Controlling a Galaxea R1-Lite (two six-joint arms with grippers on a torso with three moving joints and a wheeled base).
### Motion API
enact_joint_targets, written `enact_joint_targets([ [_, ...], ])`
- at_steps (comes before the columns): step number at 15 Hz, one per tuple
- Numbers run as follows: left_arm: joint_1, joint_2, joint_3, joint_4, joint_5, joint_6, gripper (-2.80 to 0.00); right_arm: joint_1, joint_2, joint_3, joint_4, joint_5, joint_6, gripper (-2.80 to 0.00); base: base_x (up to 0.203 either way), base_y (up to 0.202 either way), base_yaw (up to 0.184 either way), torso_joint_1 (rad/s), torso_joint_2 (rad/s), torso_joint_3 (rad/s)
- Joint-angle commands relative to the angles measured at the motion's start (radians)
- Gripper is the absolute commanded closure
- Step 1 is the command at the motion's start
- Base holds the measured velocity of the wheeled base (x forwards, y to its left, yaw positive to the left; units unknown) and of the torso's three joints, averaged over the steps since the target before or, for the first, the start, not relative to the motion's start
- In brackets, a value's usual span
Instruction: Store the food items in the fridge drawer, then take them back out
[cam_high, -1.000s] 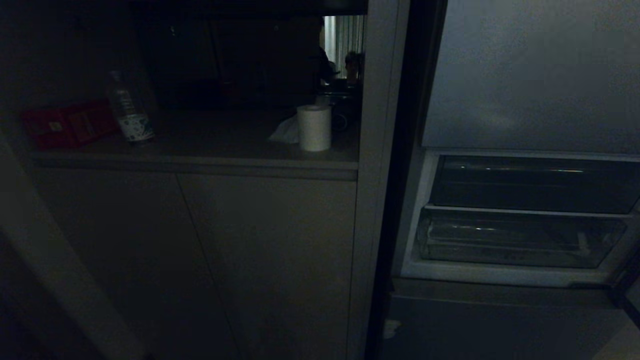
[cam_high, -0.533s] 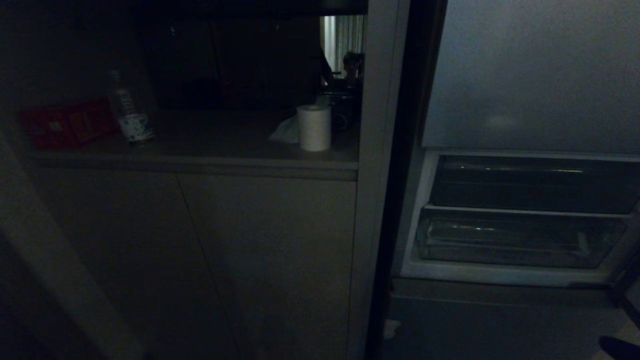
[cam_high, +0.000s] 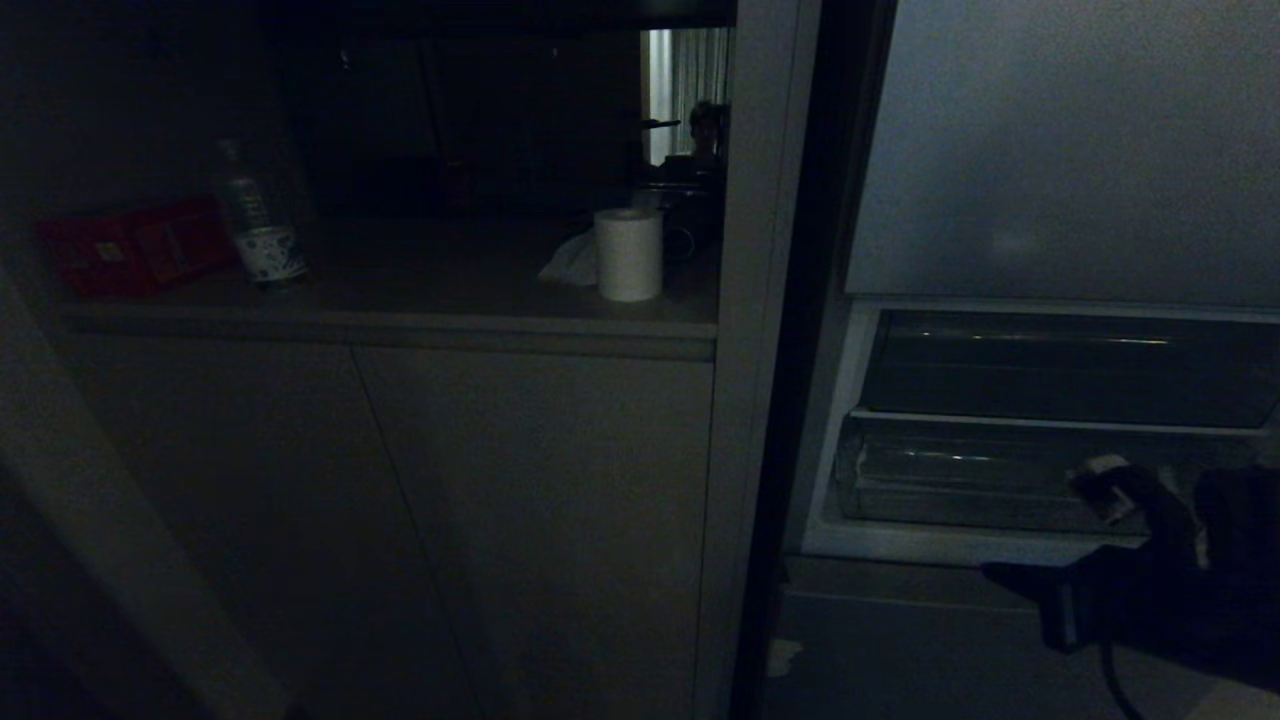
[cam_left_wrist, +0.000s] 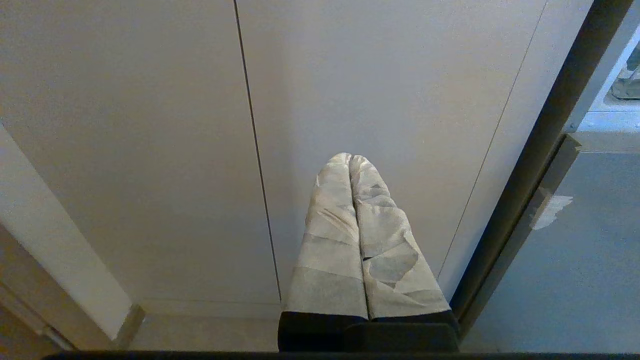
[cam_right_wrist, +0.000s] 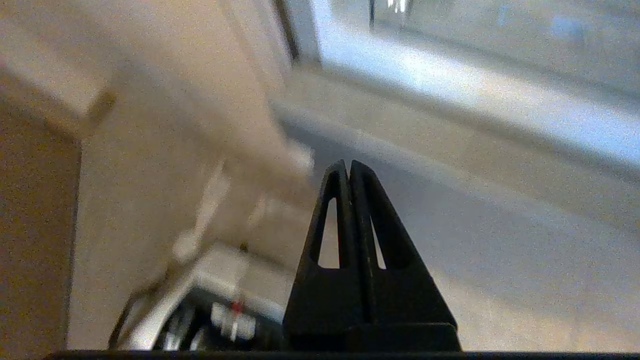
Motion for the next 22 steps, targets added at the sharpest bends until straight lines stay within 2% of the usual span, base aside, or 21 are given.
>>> enact_joint_targets([
  [1, 0.0, 0.0, 0.0, 0.0, 0.0, 0.0, 0.0, 0.026, 0.195, -0.022, -0.173, -0.007, 0.015, 0.0, 0.0, 0.0, 0.0, 0.0, 0.0, 0.0],
  [3, 0.0, 0.0, 0.0, 0.0, 0.0, 0.0, 0.0, 0.051, 0.205, -0.056, -0.184, -0.025, 0.017, 0.0, 0.0, 0.0, 0.0, 0.0, 0.0, 0.0],
  [7, 0.0, 0.0, 0.0, 0.0, 0.0, 0.0, 0.0, 0.122, 0.235, -0.102, -0.187, -0.18, 0.033, 0.0, 0.0, 0.0, 0.0, 0.0, 0.0, 0.0],
  [8, 0.0, 0.0, 0.0, 0.0, 0.0, 0.0, 0.0, 0.132, 0.236, -0.108, -0.187, -0.197, 0.045, -2.8, 0.0, 0.0, 0.0, 0.0, 0.0, 0.0],
  [10, 0.0, 0.0, 0.0, 0.0, 0.0, 0.0, 0.0, 0.181, 0.239, -0.151, -0.186, -0.271, 0.101, -2.8, 0.0, 0.0, 0.0, 0.0, 0.0, 0.0],
  [13, 0.0, 0.0, 0.0, 0.0, 0.0, 0.0, 0.0, 0.198, 0.292, -0.195, -0.19, -0.353, 0.112, -2.8, 0.0, 0.0, 0.0, 0.0, 0.0, 0.0],
  [16, 0.0, 0.0, 0.0, 0.0, 0.0, 0.0, 0.0, 0.232, 0.298, -0.215, -0.19, -0.361, 0.151, -2.8, 0.0, 0.0, 0.0, 0.0, 0.0, 0.0],
  [22, 0.0, 0.0, 0.0, 0.0, 0.0, 0.0, 0.0, 0.237, 0.289, -0.241, -0.19, -0.464, 0.155, -2.8, 0.0, 0.0, 0.0, 0.0, 0.0, 0.0],
])
